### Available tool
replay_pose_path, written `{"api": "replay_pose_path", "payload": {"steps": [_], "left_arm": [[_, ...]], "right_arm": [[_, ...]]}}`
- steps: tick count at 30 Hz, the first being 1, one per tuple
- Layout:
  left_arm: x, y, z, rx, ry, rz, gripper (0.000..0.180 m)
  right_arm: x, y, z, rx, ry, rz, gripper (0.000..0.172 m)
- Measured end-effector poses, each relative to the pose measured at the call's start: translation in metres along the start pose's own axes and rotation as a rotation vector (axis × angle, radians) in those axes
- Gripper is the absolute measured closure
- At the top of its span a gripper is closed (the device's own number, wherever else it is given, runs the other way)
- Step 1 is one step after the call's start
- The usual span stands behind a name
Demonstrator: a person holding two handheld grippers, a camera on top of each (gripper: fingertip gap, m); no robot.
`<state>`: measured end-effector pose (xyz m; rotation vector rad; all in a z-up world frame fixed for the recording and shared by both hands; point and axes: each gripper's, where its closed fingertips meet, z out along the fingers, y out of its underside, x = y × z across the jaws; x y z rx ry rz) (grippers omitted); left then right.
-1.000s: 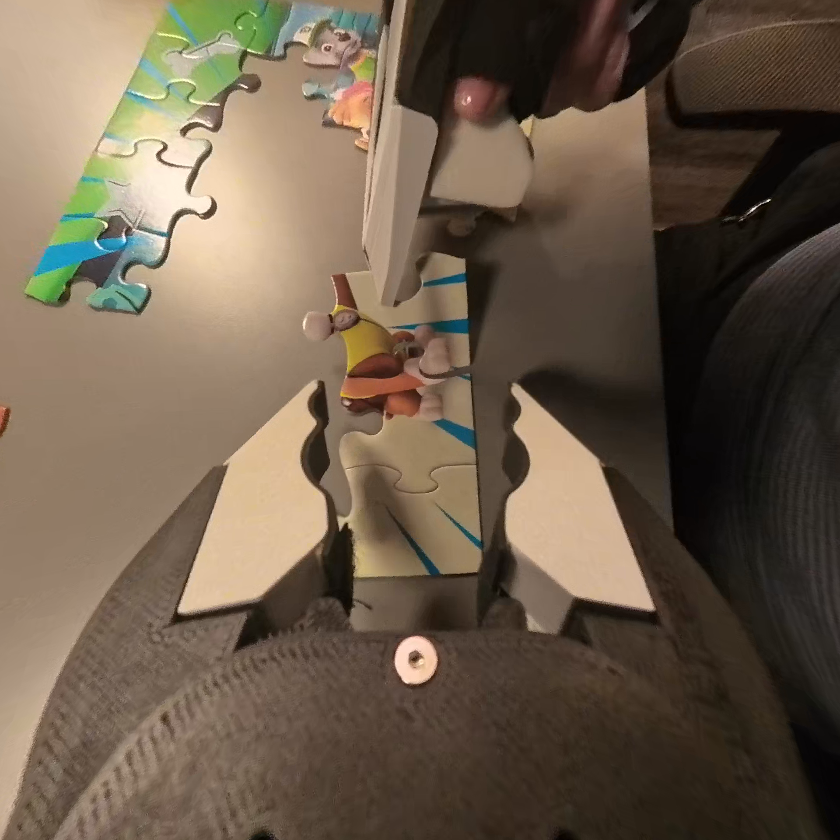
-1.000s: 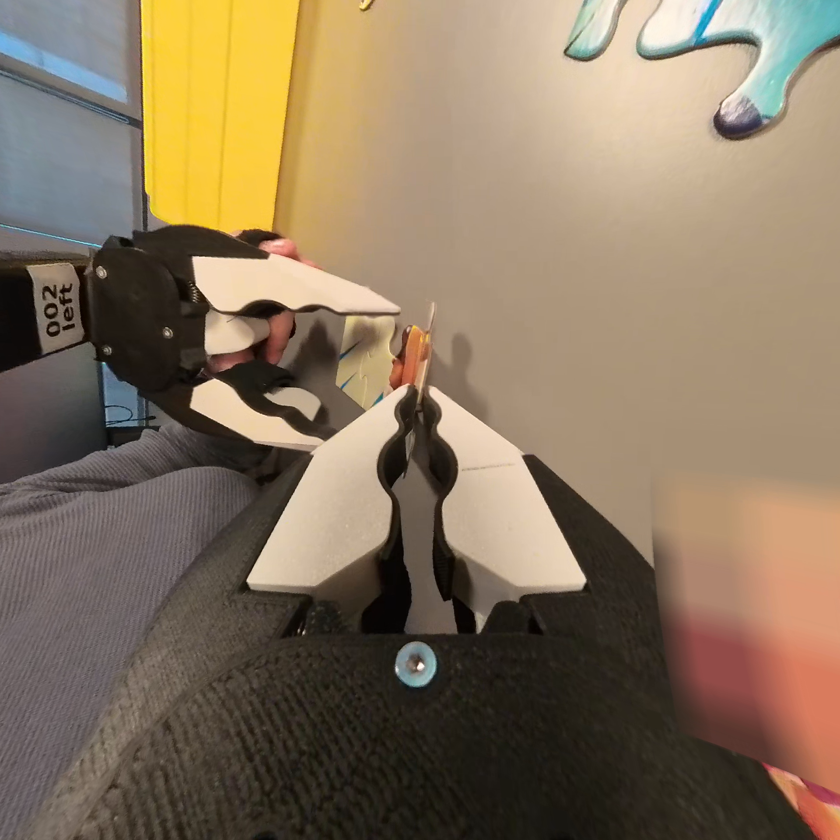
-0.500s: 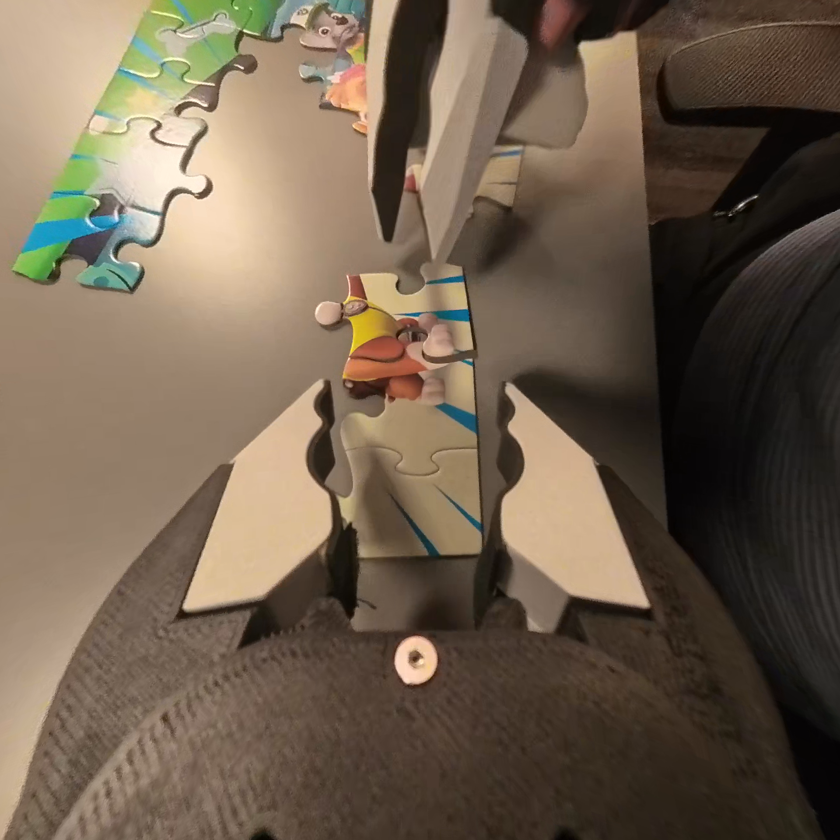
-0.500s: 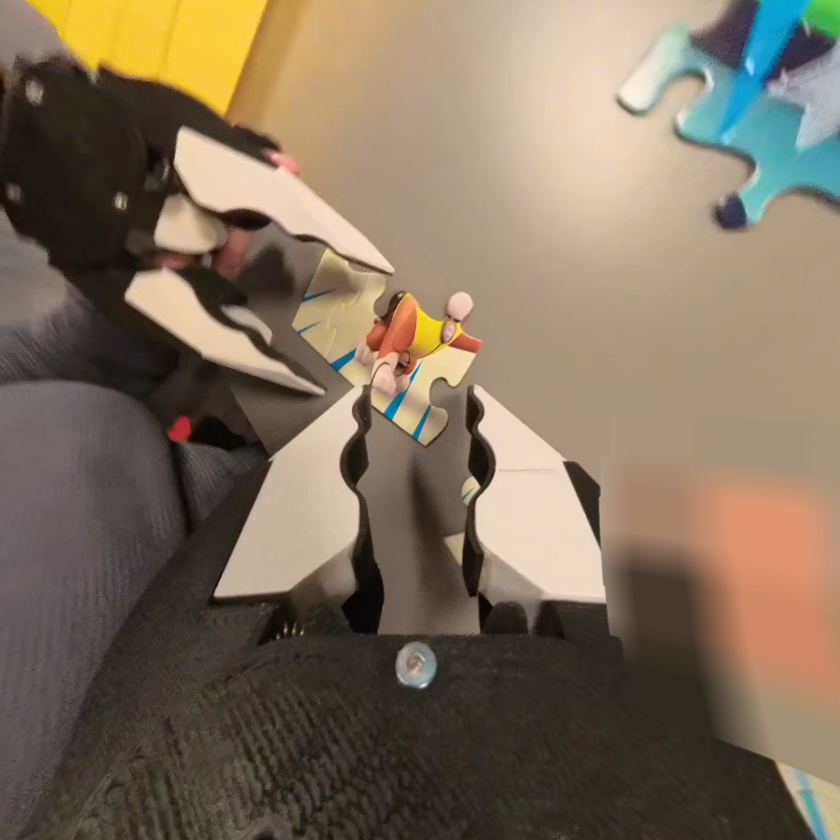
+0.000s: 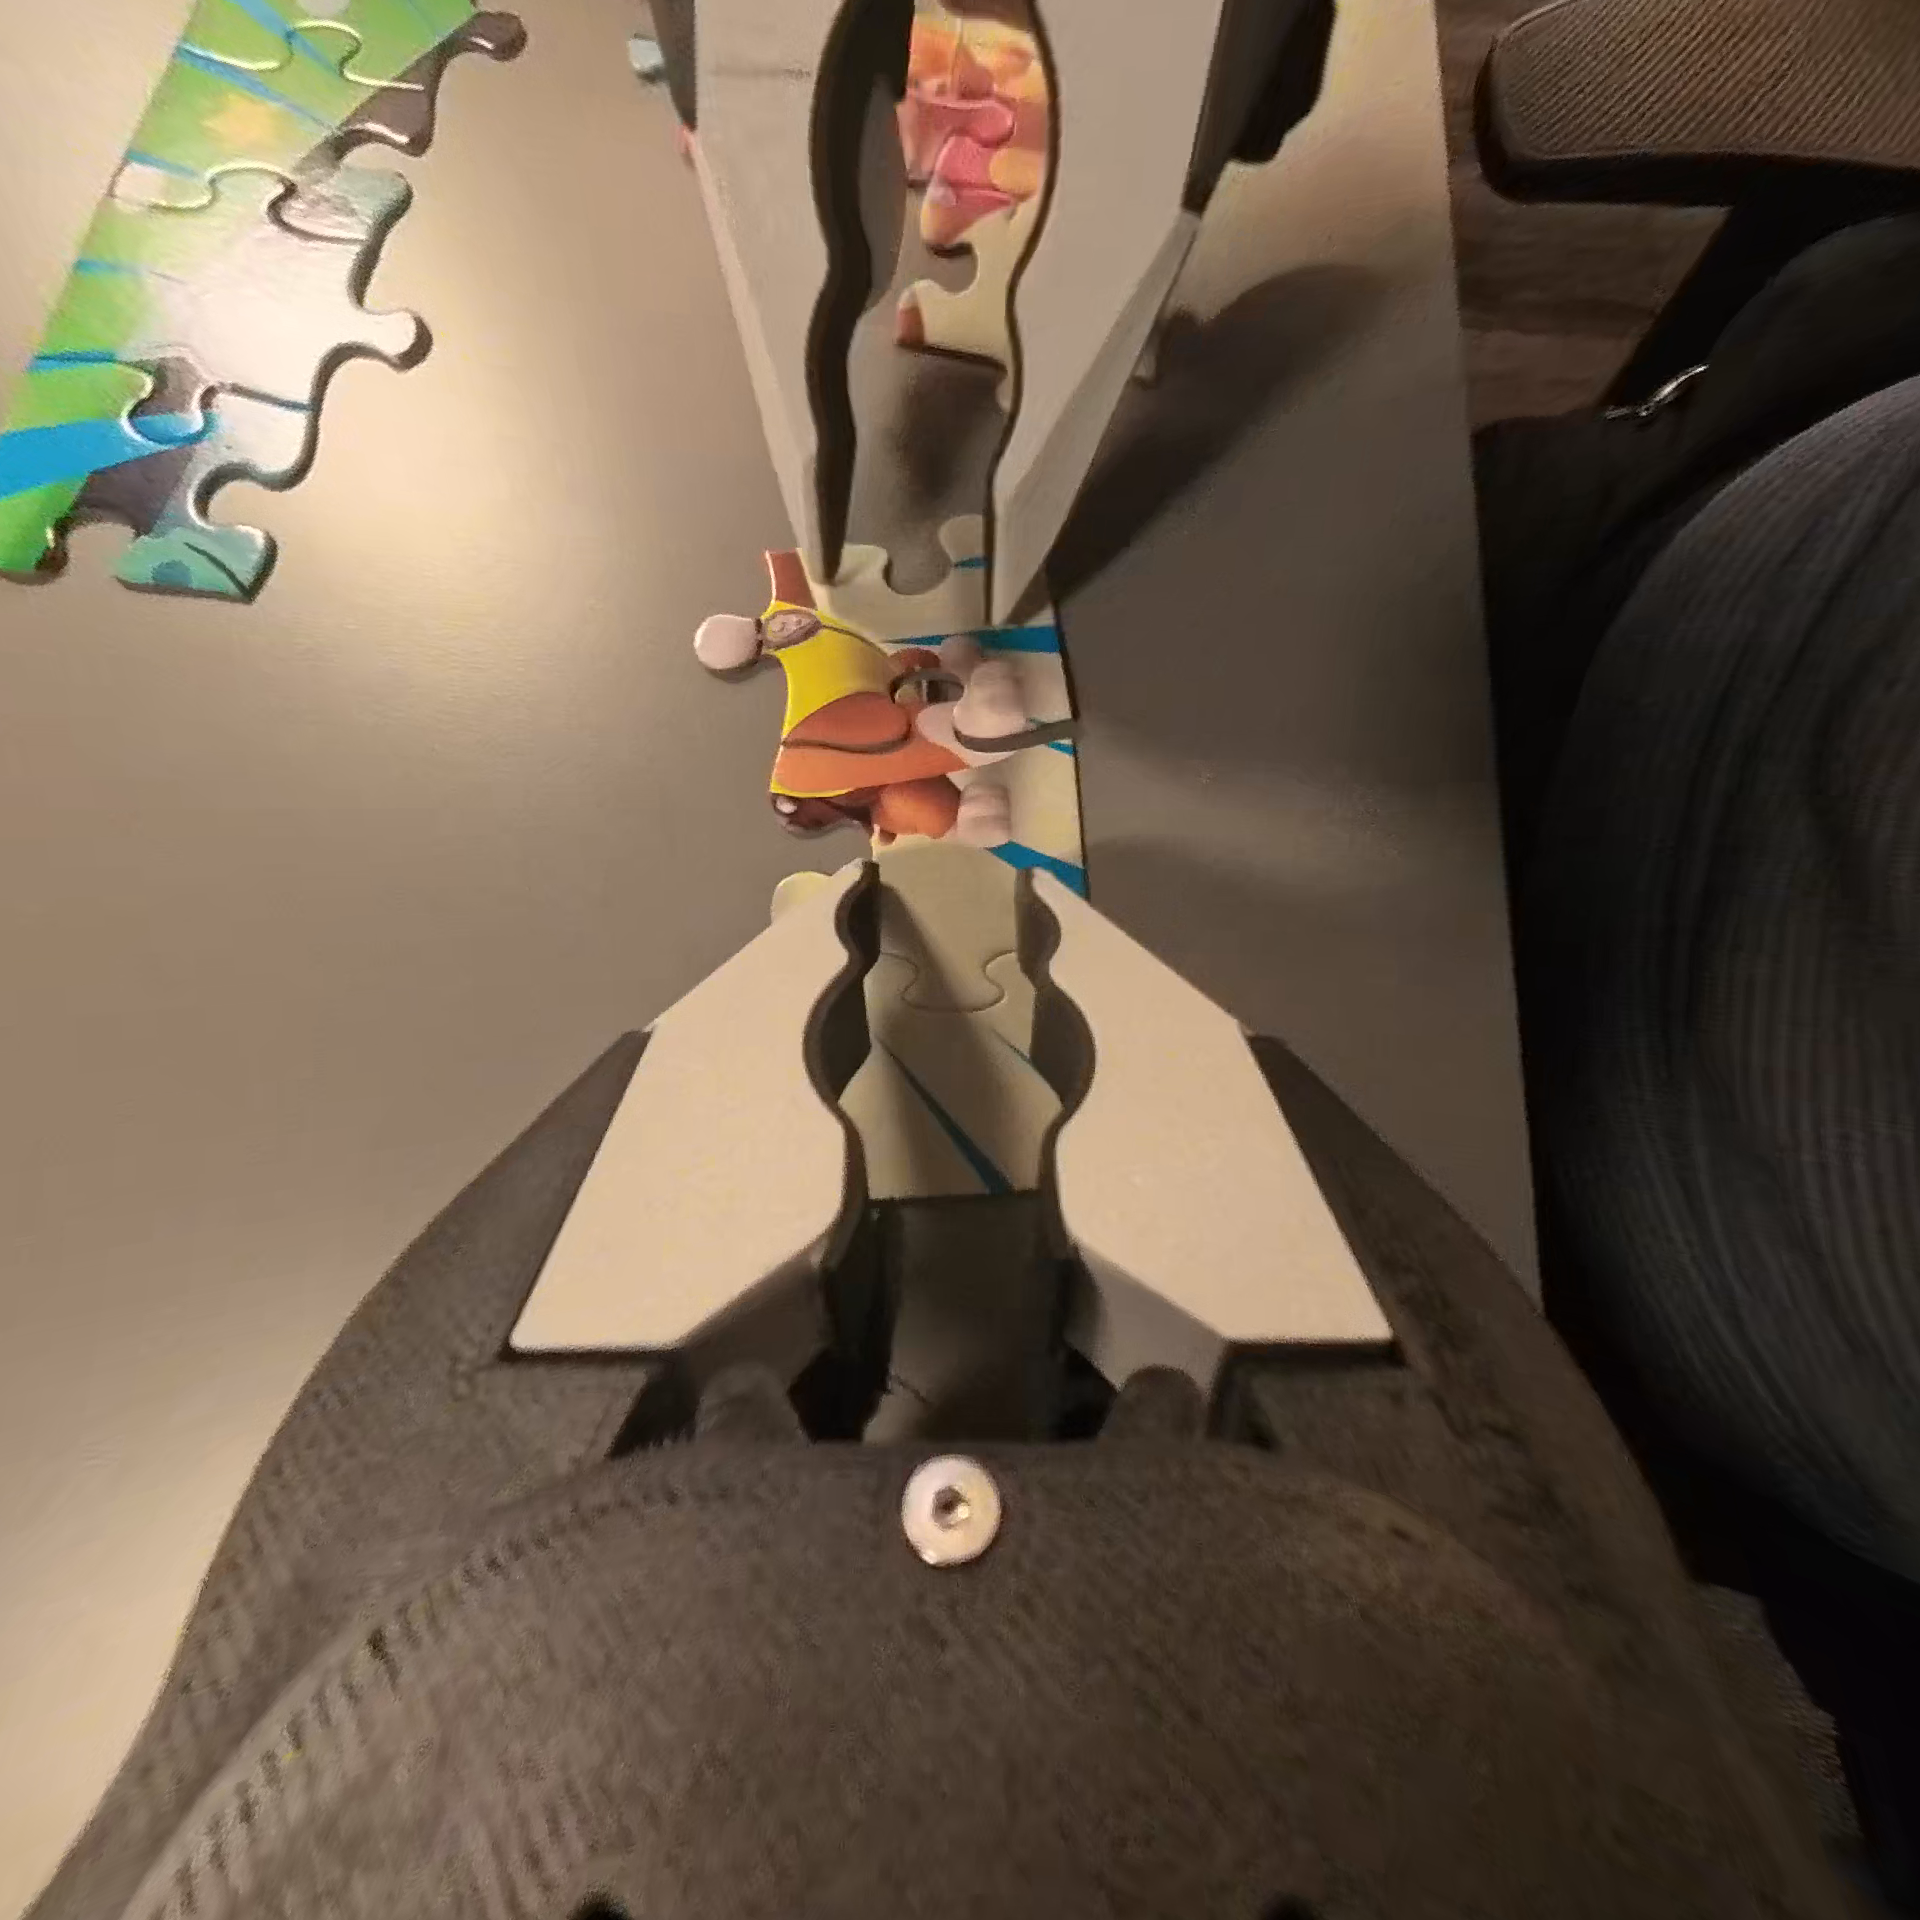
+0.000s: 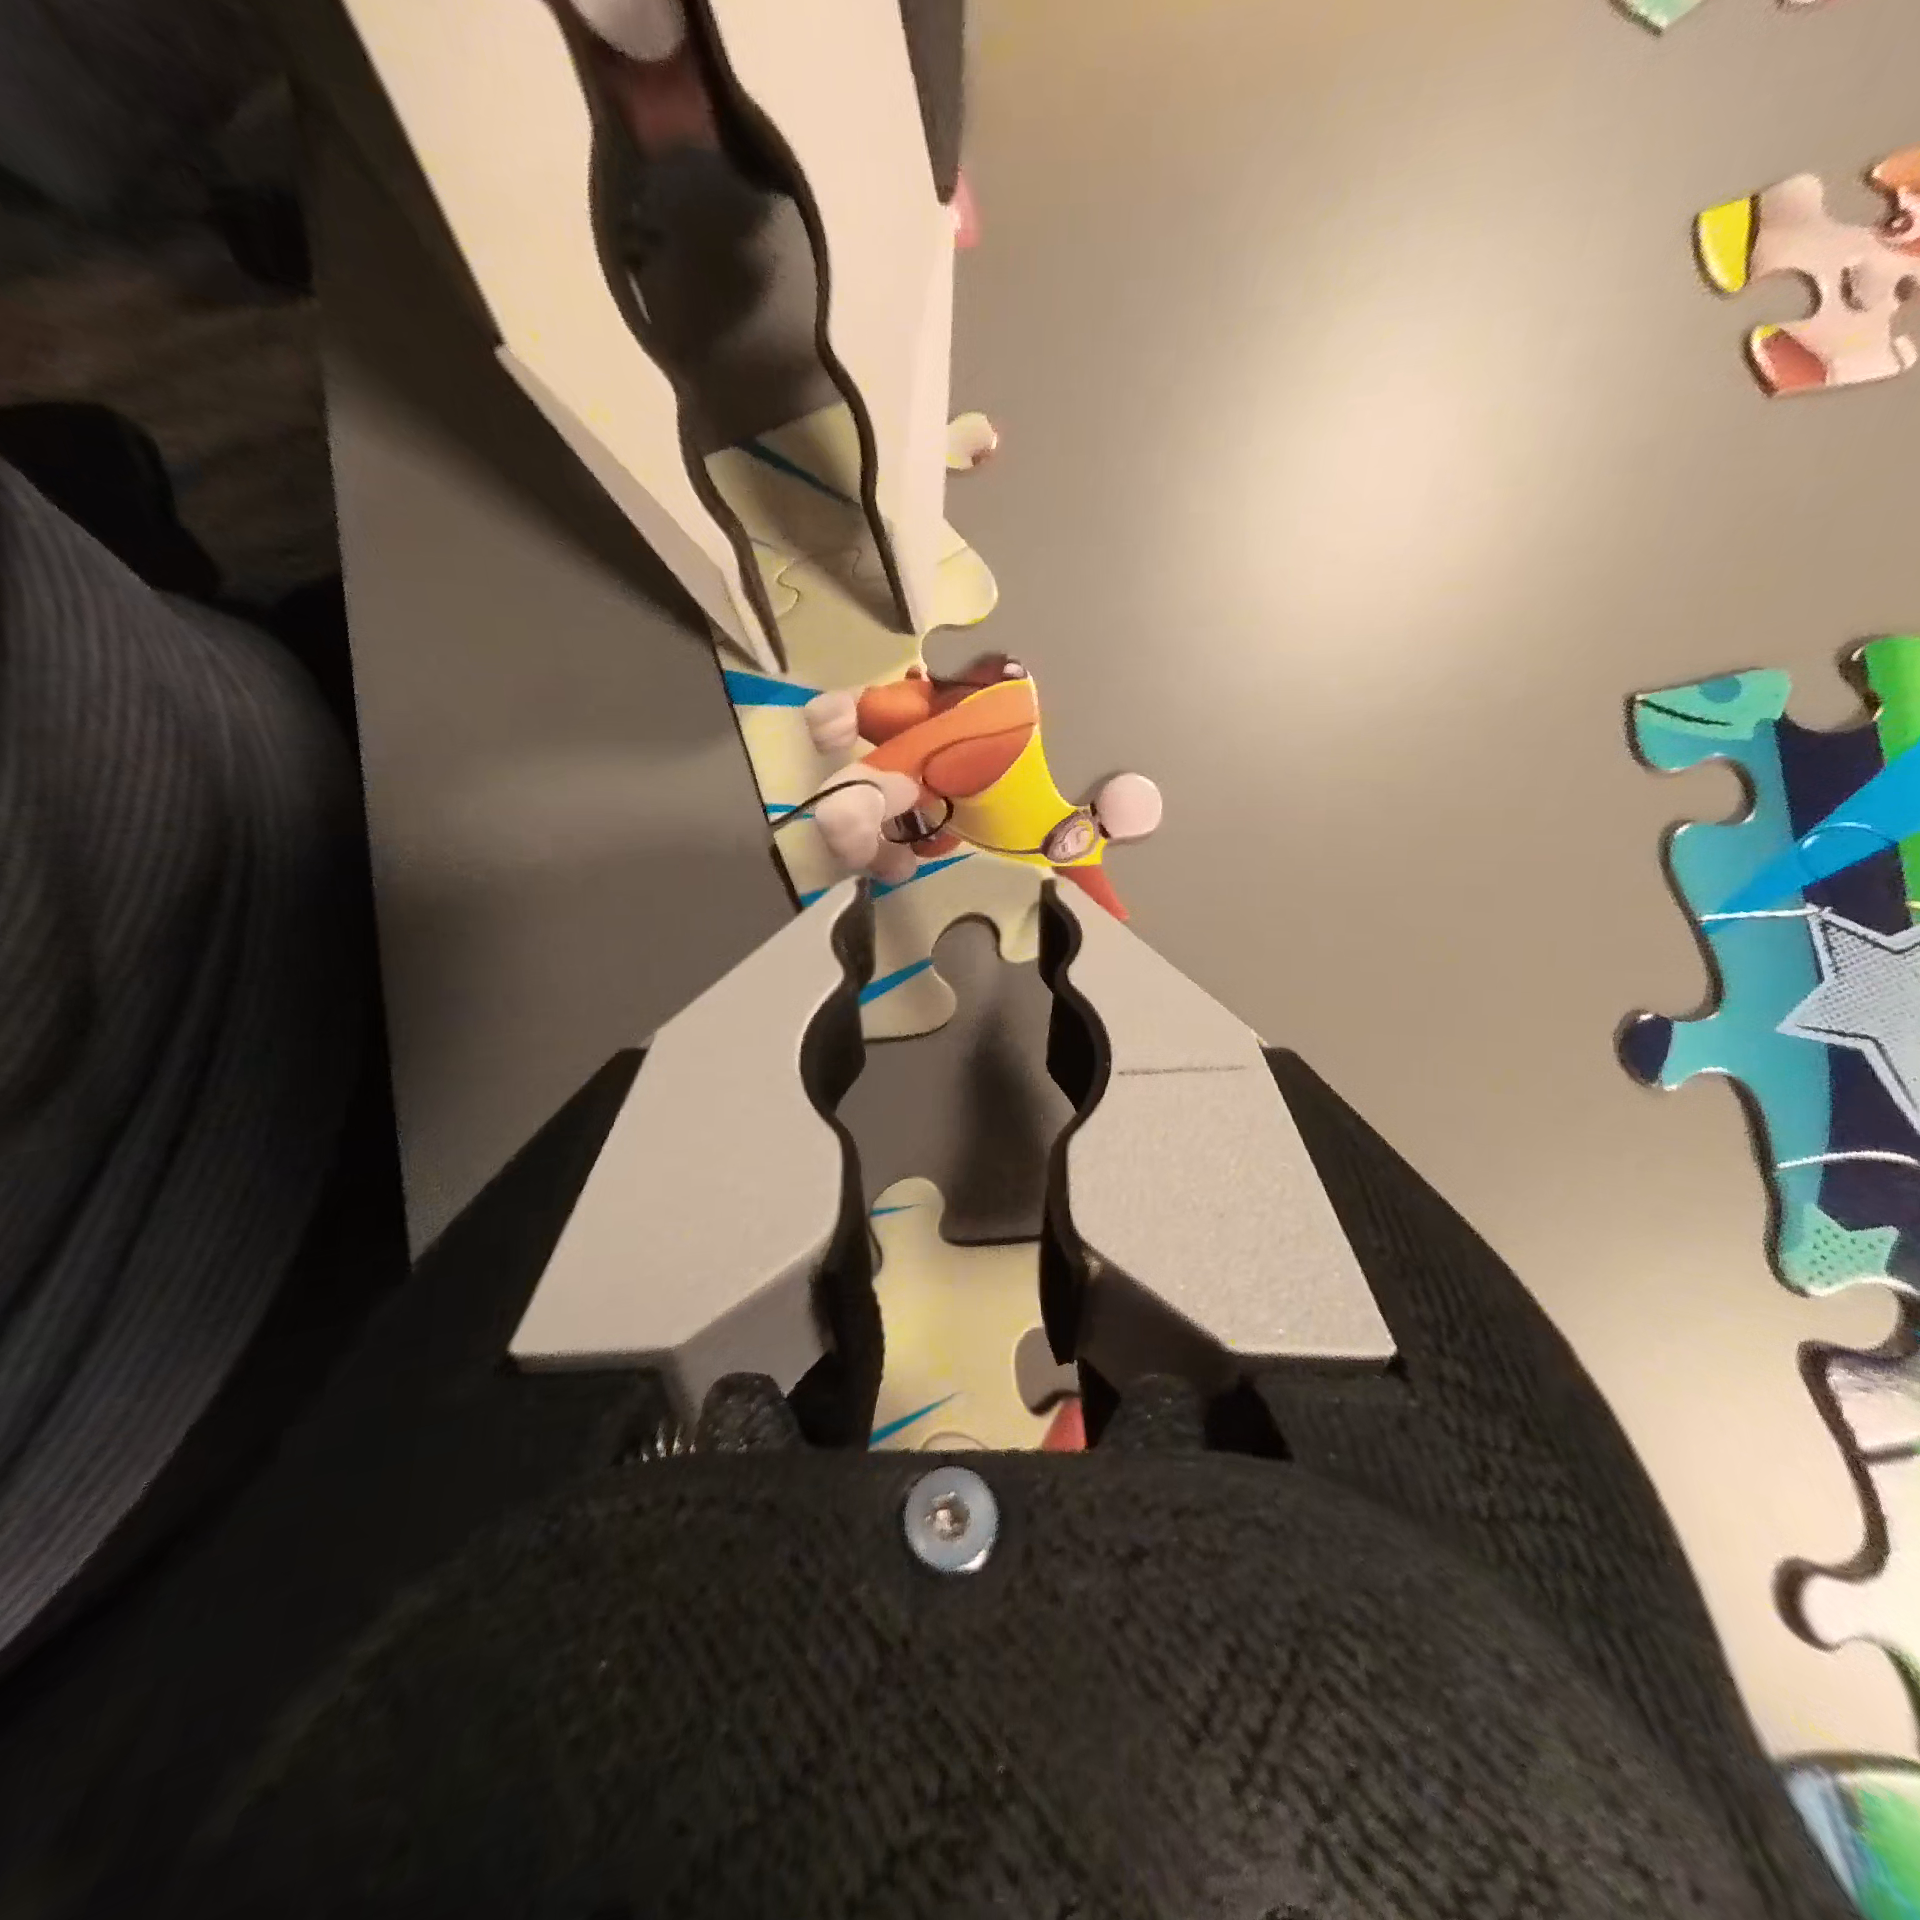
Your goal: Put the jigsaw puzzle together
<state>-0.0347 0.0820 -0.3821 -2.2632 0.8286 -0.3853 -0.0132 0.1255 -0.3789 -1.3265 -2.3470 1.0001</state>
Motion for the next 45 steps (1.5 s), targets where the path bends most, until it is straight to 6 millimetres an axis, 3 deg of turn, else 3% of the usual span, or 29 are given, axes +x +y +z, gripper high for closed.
{"api": "replay_pose_path", "payload": {"steps": [8,15,24,34,36,39,42,45], "left_arm": [[0.0,-0.001,0.001,0.002,-0.018,-0.042,0.156],[-0.001,-0.001,0.001,0.001,-0.044,-0.061,0.155],[-0.001,-0.002,0.002,0.022,-0.054,-0.075,0.156],[0.0,-0.004,0.005,0.012,-0.047,-0.114,0.153],[0.009,-0.004,0.004,-0.027,-0.044,-0.087,0.157],[0.003,-0.015,-0.004,0.051,-0.141,-0.086,0.157],[-0.014,-0.017,-0.021,0.143,-0.168,-0.204,0.154],[-0.031,-0.017,-0.039,0.221,-0.167,-0.308,0.152]], "right_arm": [[0.0,-0.001,0.003,-0.021,0.059,0.019,0.14],[-0.004,-0.003,0.006,-0.088,0.153,0.158,0.13],[-0.006,-0.001,0.007,-0.077,0.31,0.216,0.135],[-0.007,-0.002,0.006,-0.058,0.271,0.207,0.135],[0.002,-0.008,-0.002,0.007,0.268,0.249,0.132],[0.024,-0.026,-0.032,0.198,0.344,0.272,0.133],[0.048,-0.027,-0.064,0.299,0.46,0.243,0.133],[0.061,-0.017,-0.078,0.32,0.465,0.262,0.128]]}}
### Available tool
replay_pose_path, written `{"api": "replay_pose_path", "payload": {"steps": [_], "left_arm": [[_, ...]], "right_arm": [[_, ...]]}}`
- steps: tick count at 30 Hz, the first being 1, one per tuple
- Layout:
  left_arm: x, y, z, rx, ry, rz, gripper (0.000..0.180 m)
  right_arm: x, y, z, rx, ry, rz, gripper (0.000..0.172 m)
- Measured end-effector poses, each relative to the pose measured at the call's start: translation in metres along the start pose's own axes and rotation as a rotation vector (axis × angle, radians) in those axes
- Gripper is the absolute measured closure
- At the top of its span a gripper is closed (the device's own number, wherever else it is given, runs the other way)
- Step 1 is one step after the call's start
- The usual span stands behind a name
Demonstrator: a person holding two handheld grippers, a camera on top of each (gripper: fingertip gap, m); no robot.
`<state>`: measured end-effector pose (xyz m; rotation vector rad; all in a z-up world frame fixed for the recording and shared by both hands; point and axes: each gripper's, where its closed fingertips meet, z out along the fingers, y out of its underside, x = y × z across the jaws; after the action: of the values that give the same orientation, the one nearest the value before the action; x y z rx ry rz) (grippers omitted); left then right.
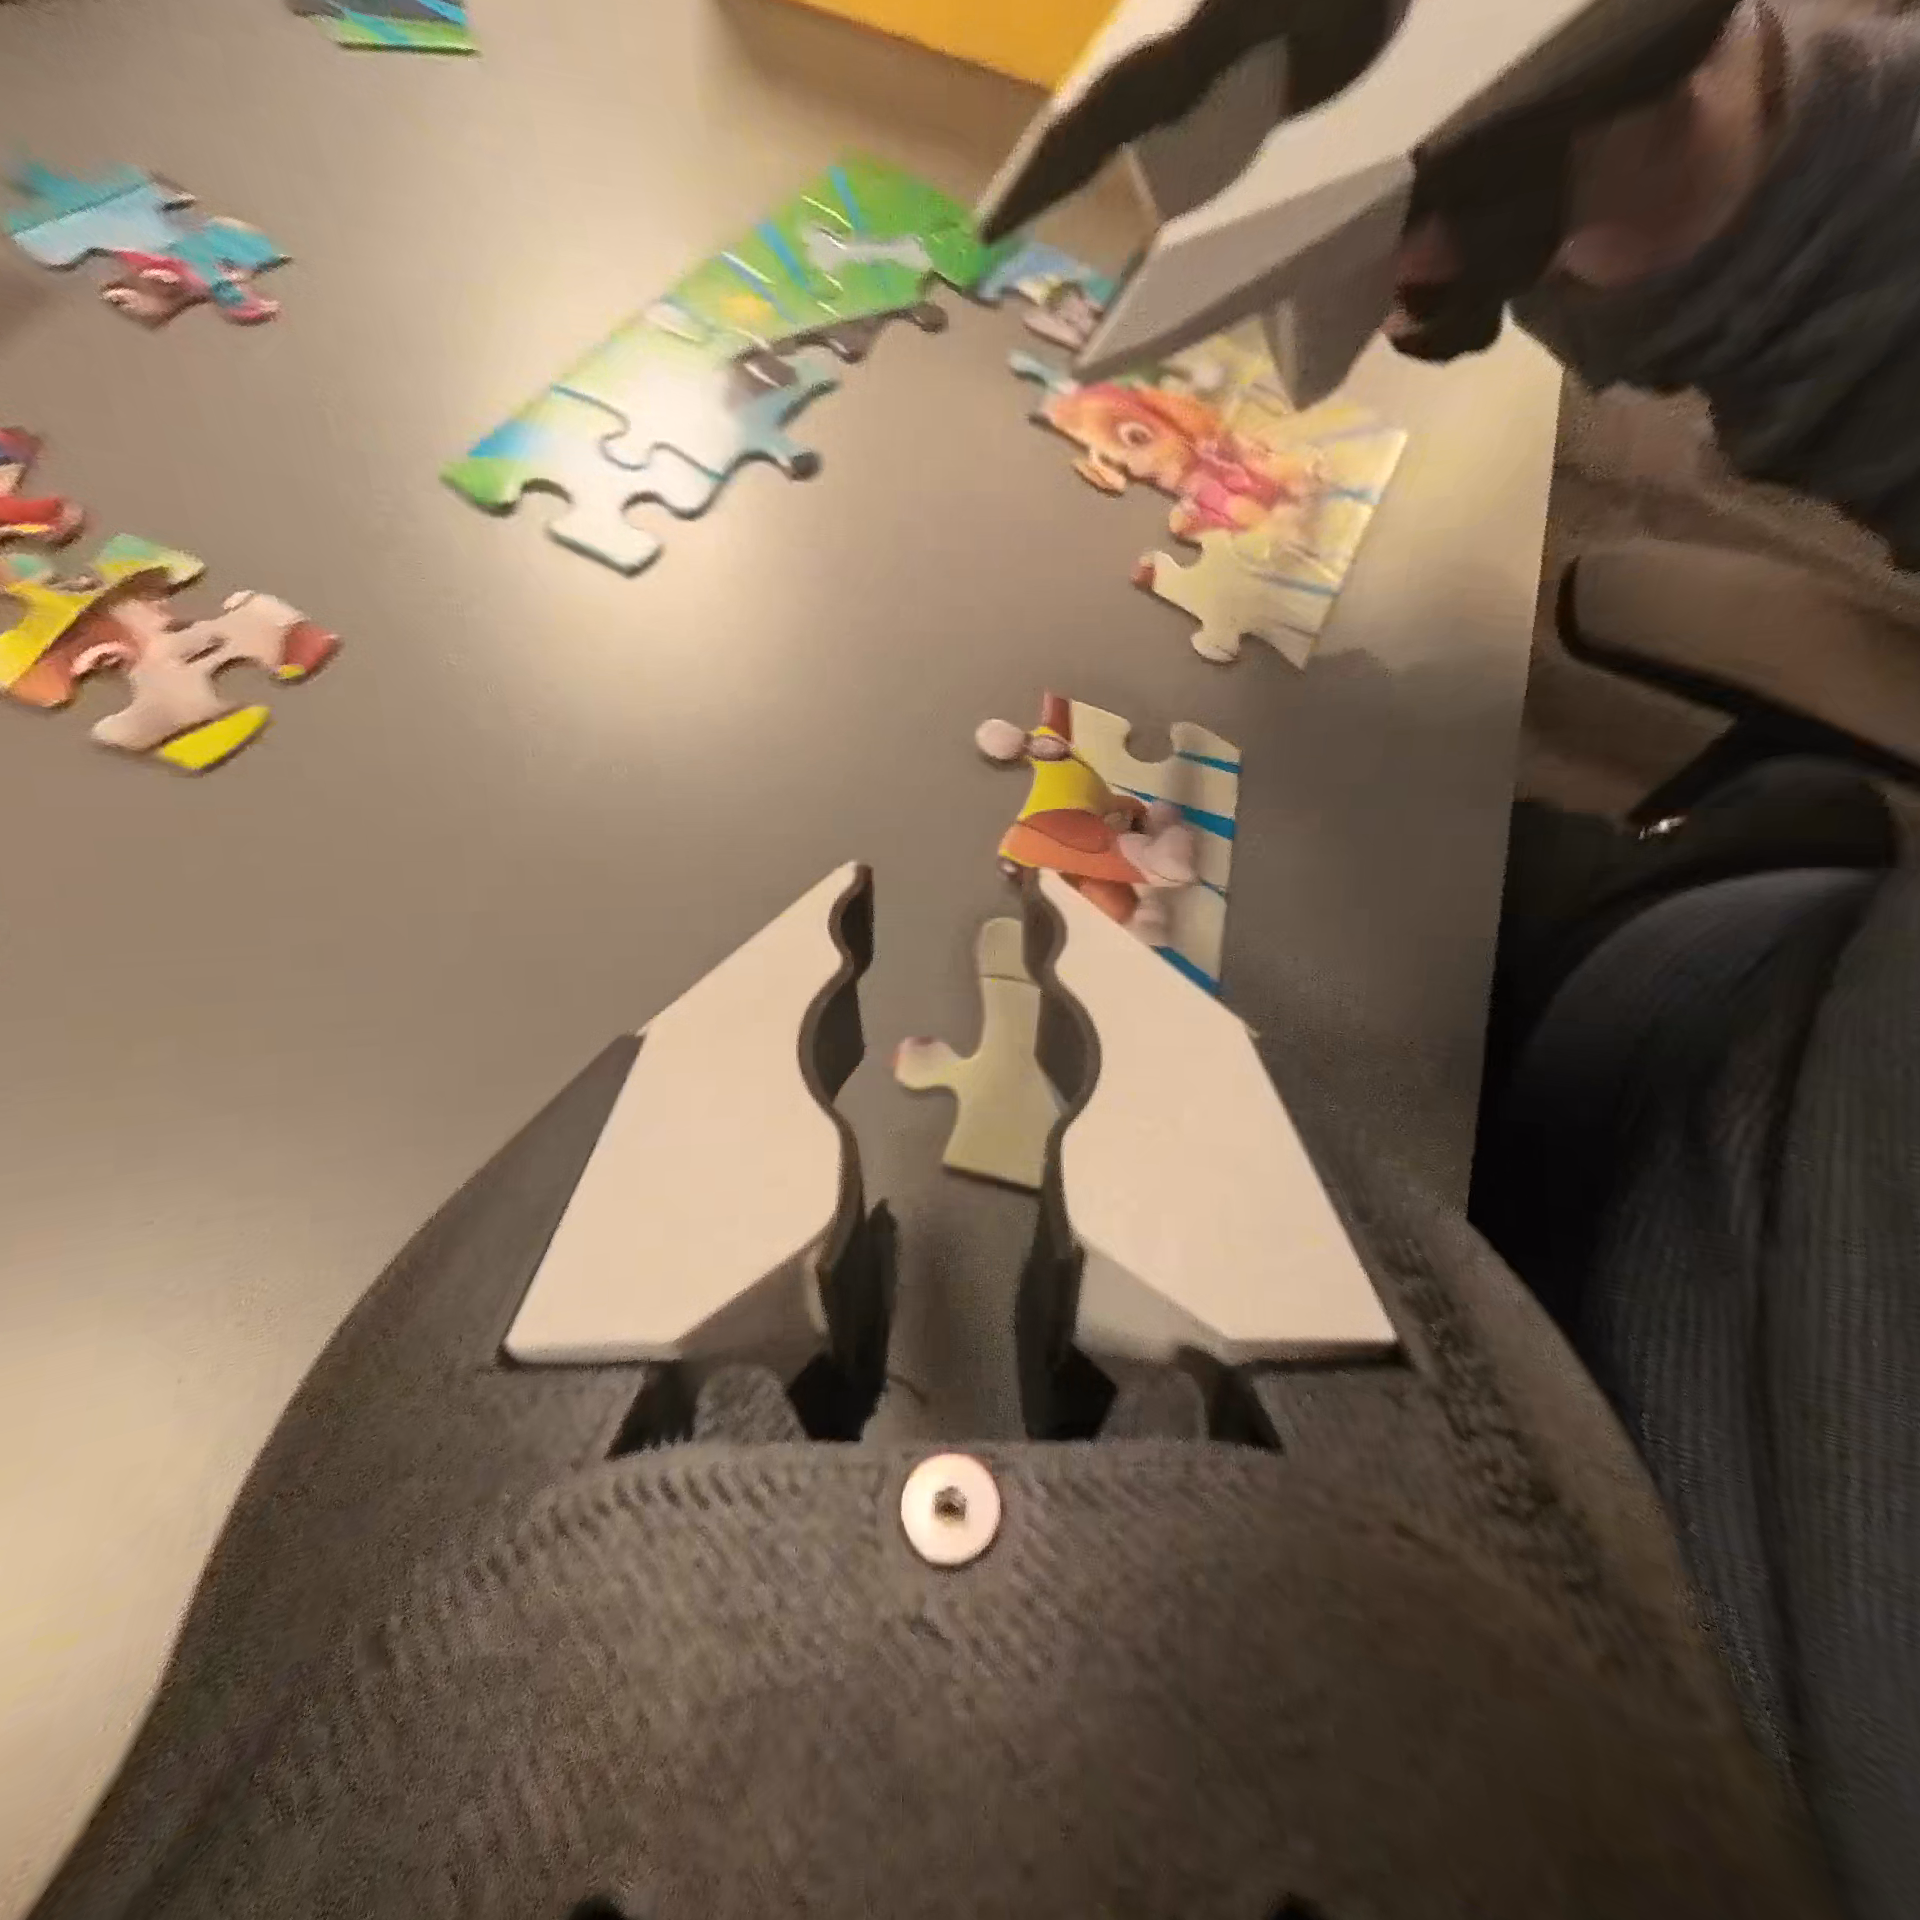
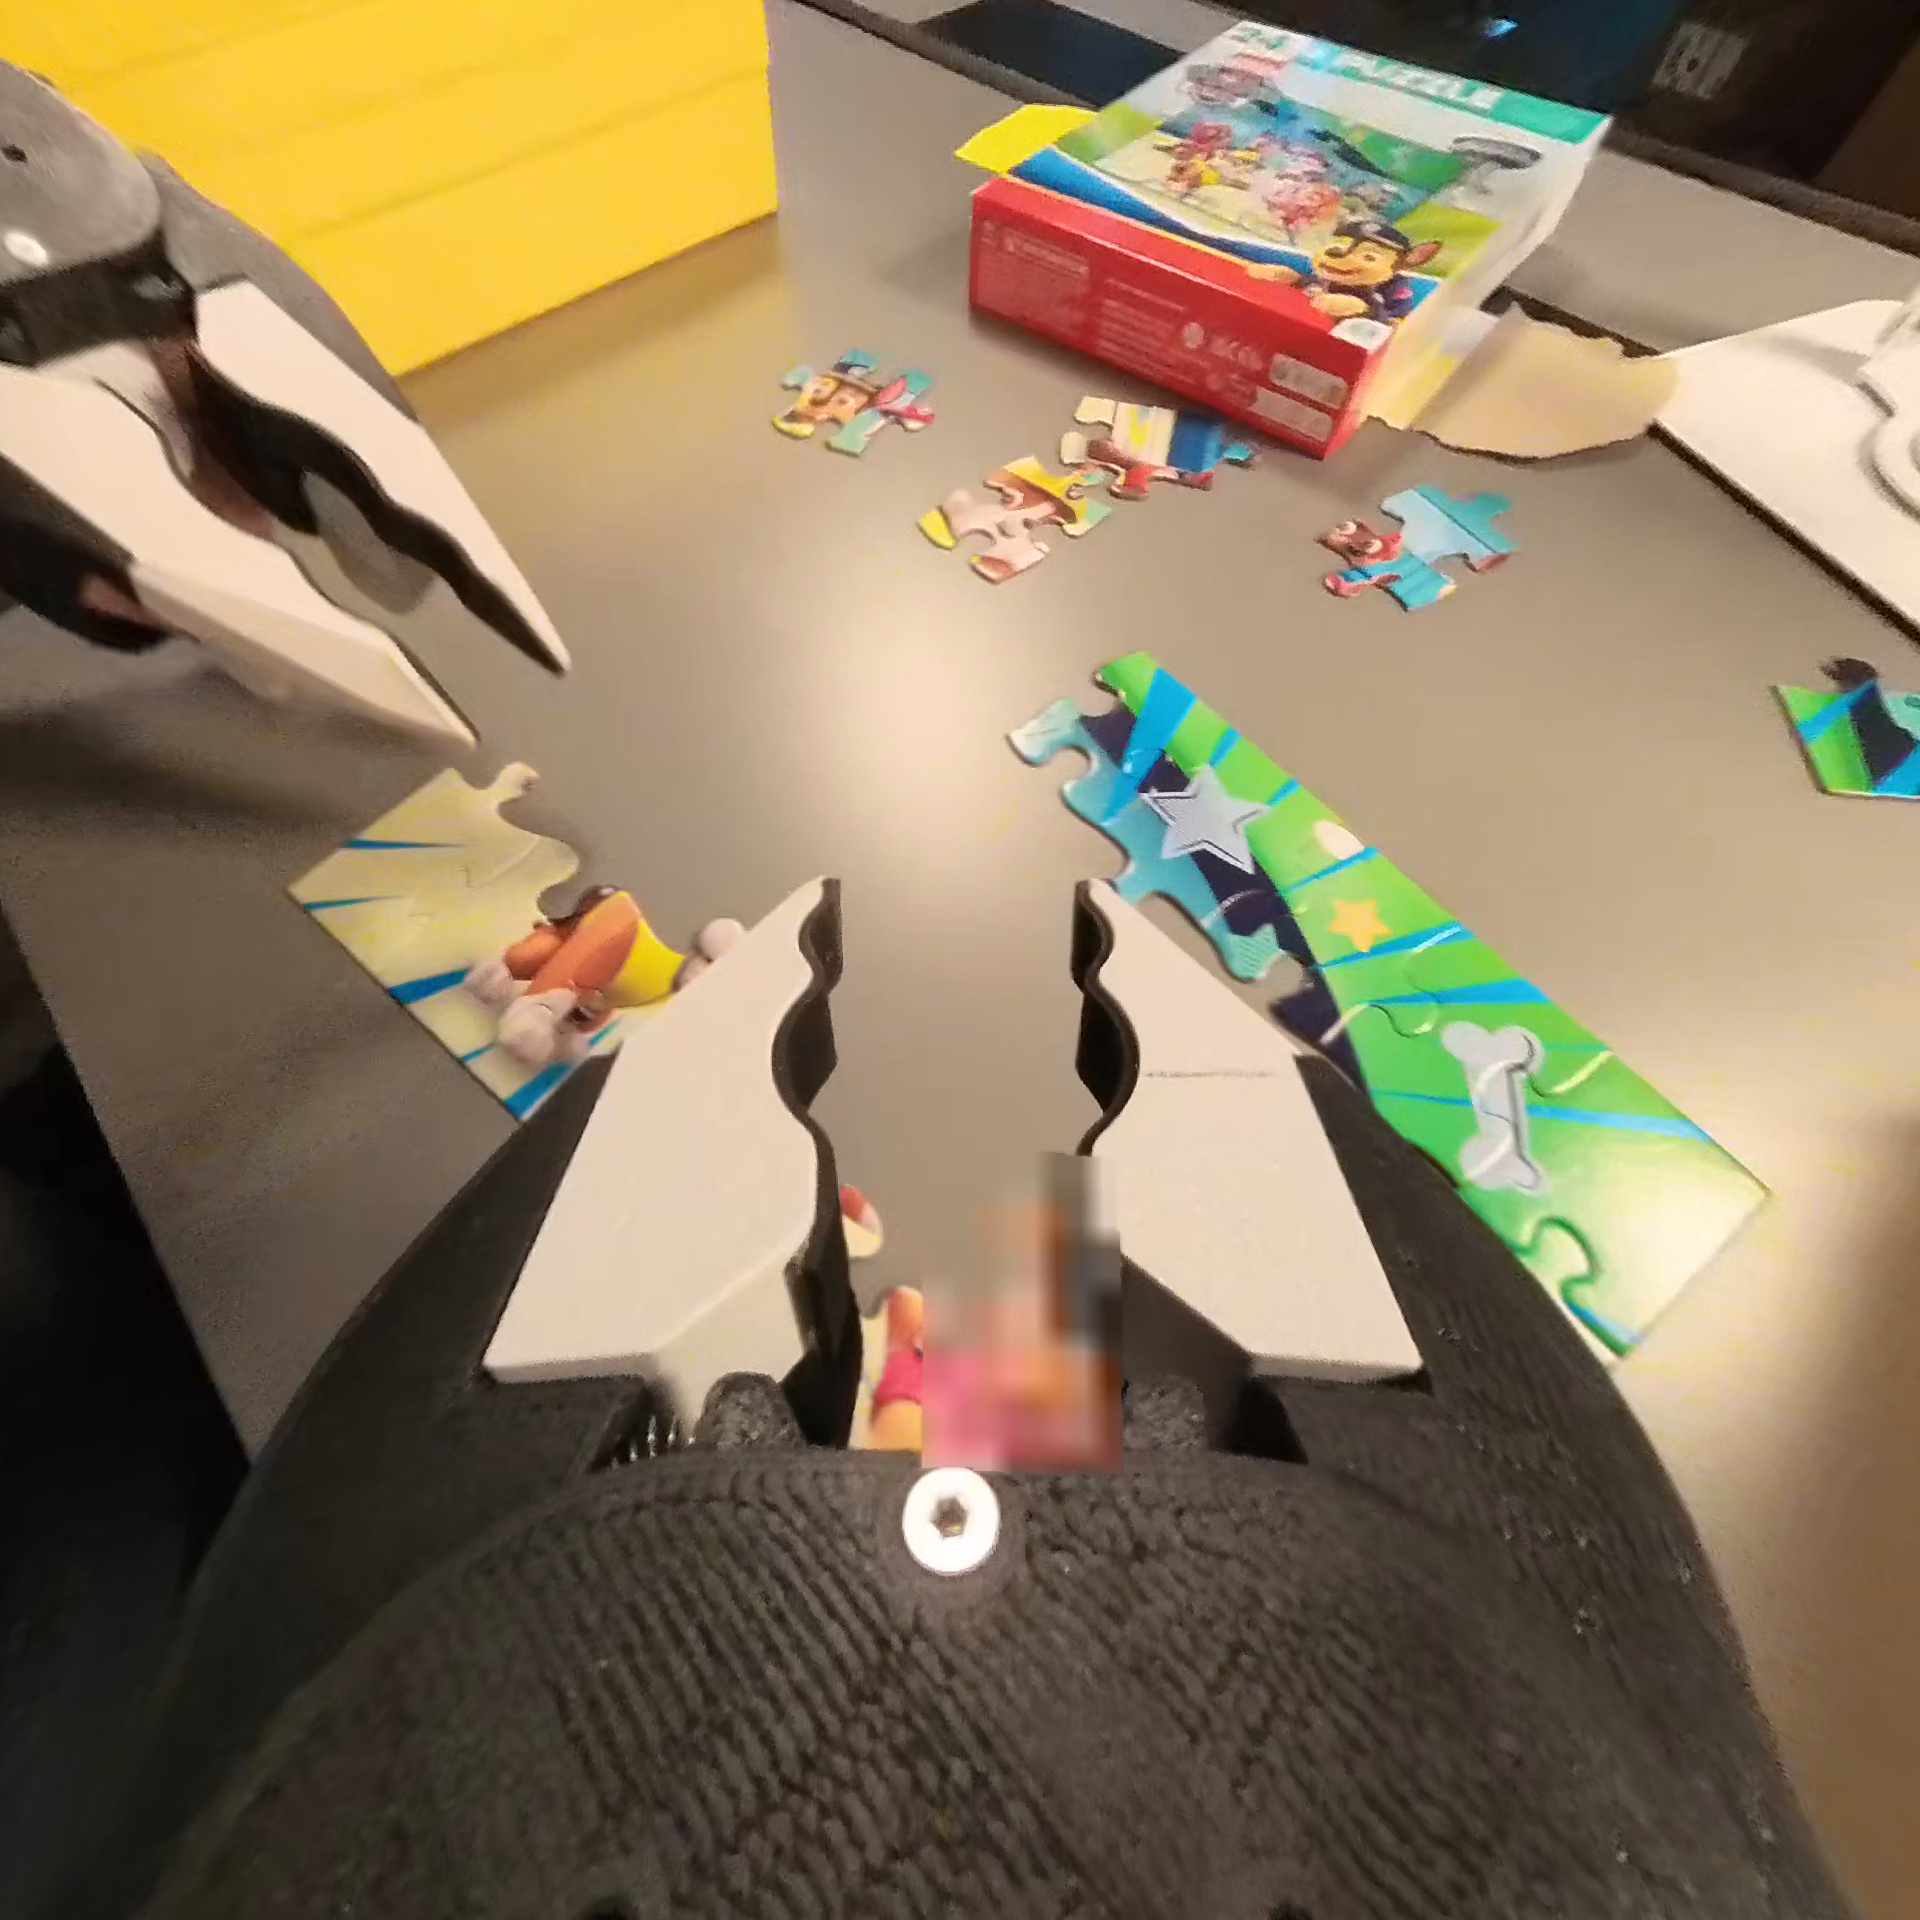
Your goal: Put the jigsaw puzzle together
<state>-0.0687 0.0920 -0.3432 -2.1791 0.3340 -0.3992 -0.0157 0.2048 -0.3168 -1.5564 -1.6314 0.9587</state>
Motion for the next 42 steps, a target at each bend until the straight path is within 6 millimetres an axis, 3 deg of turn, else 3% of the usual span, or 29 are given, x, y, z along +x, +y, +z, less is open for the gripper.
{"api": "replay_pose_path", "payload": {"steps": [6,9,12,15,18,22,27,28,29,30,36,37,38,40,42], "left_arm": [[-0.044,-0.01,-0.027,0.103,-0.16,-0.061,0.148],[-0.063,-0.016,-0.023,0.068,-0.19,-0.046,0.136],[-0.083,-0.024,-0.007,-0.032,-0.168,0.139,0.124],[-0.109,-0.035,0.013,-0.103,-0.154,0.309,0.107],[-0.143,-0.031,0.032,-0.241,-0.11,0.239,0.087],[-0.172,-0.024,0.046,-0.372,-0.029,0.247,0.096],[-0.182,-0.022,0.054,-0.468,0.012,0.247,0.106],[-0.184,-0.023,0.053,-0.481,0.006,0.242,0.112],[-0.184,-0.024,0.053,-0.488,0.005,0.242,0.134],[-0.183,-0.024,0.053,-0.495,0.007,0.247,0.14],[-0.162,-0.023,0.054,-0.423,0.022,0.274,0.145],[-0.155,-0.024,0.053,-0.394,0.03,0.277,0.174],[-0.151,-0.027,0.052,-0.36,0.022,0.27,0.178],[-0.136,-0.027,0.048,-0.321,0.04,0.254,0.176],[-0.137,-0.019,0.043,-0.345,-0.01,0.253,0.164]], "right_arm": [[0.053,-0.001,-0.015,0.125,0.153,-0.068,0.127],[0.087,-0.005,-0.029,0.251,0.295,-0.158,0.127],[0.113,-0.01,-0.047,0.396,0.423,-0.21,0.124],[0.123,-0.014,-0.062,0.494,0.476,-0.233,0.122],[0.123,-0.017,-0.07,0.538,0.47,-0.237,0.124],[0.123,-0.014,-0.065,0.534,0.422,-0.203,0.124],[0.122,-0.015,-0.063,0.547,0.369,-0.162,0.124],[0.122,-0.015,-0.063,0.548,0.361,-0.151,0.125],[0.122,-0.015,-0.062,0.55,0.351,-0.14,0.124],[0.122,-0.015,-0.062,0.552,0.342,-0.129,0.124],[0.119,-0.016,-0.062,0.564,0.304,-0.11,0.124],[0.118,-0.016,-0.061,0.562,0.301,-0.111,0.124],[0.117,-0.016,-0.061,0.56,0.298,-0.113,0.124],[0.116,-0.015,-0.059,0.553,0.288,-0.115,0.124],[0.114,-0.015,-0.055,0.539,0.272,-0.119,0.124]]}}
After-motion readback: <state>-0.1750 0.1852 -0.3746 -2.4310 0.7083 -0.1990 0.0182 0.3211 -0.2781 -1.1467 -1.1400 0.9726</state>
